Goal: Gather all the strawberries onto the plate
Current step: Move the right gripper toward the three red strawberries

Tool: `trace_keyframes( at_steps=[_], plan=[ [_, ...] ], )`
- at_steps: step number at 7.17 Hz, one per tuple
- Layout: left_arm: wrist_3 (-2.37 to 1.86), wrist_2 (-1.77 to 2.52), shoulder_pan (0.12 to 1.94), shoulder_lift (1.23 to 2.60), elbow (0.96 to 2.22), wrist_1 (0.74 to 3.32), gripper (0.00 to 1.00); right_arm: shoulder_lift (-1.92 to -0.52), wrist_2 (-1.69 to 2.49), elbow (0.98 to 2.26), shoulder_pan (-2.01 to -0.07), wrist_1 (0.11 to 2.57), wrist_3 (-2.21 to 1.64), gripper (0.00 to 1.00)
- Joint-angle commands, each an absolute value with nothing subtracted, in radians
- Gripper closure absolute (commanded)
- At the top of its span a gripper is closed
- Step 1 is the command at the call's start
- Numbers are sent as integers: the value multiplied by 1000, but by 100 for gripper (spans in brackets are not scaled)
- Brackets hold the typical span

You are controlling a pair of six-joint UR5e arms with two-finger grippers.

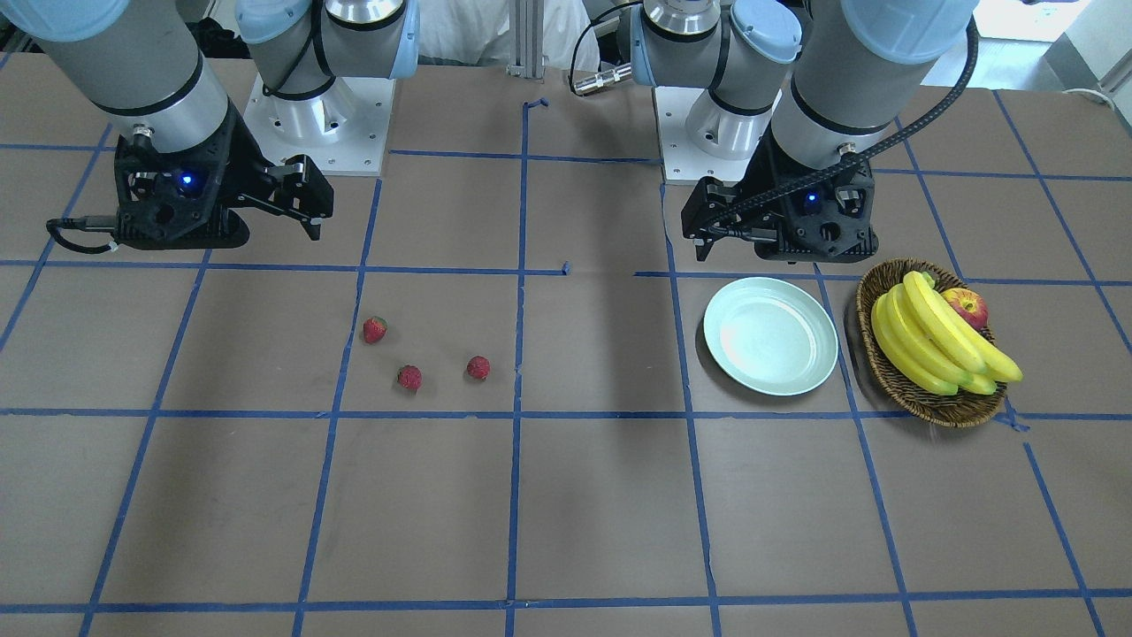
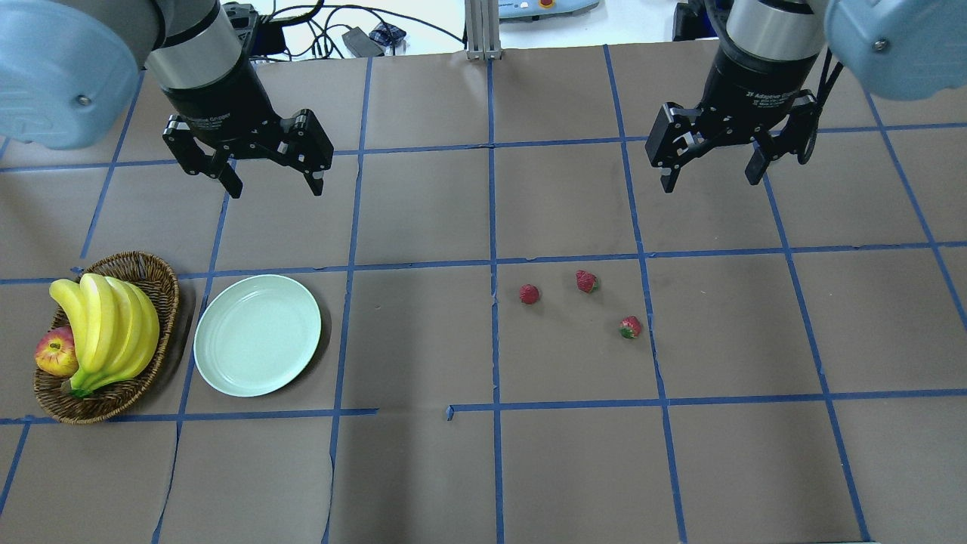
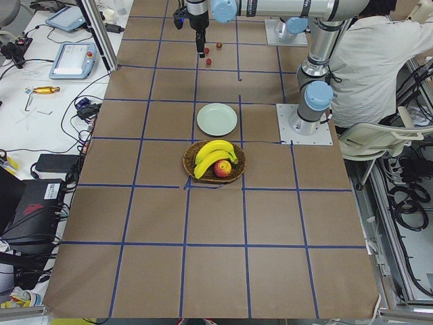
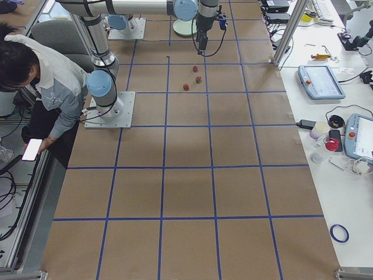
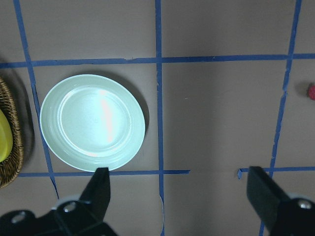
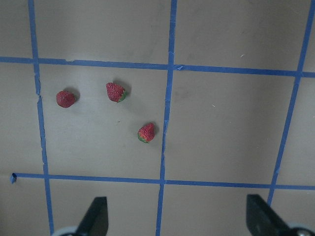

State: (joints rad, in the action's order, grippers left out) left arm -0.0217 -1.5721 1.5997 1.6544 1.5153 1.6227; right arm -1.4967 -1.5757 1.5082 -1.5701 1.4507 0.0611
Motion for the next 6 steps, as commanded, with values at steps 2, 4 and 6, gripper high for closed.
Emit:
trace_keyframes(
  at_steps=[2,4,6],
  plan=[
    [-21,-1574,1600,1654,1519,1624,0,-1494,-1572,1512,-1569,1453,54,0],
    [-23,-1601,1600,1654,1520,1624,0,-1486,-1580,1514,-1566,1457,61,0],
    [-28,-1624,1600,1648,1519,1631,0,-1485,-1580,1514,-1566,1468,60,0]
  ],
)
